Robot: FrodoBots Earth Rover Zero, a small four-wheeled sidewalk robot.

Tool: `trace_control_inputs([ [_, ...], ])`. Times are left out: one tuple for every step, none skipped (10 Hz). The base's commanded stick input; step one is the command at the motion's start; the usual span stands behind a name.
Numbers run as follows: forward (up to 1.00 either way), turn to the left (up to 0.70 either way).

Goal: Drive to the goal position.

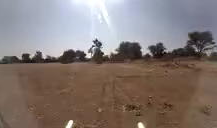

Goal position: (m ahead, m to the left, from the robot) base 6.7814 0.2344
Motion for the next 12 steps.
trace_control_inputs([
  [0.5, 0.0],
  [0.5, 0.0],
  [0.5, 0.0],
  [0.5, 0.0],
  [0.5, 0.0],
  [0.5, 0.0],
  [0.5, 0.0],
  [0.5, 0.0],
  [0.5, 0.0],
  [0.5, 0.0],
  [0.5, 0.0],
  [0.5, 0.0],
])
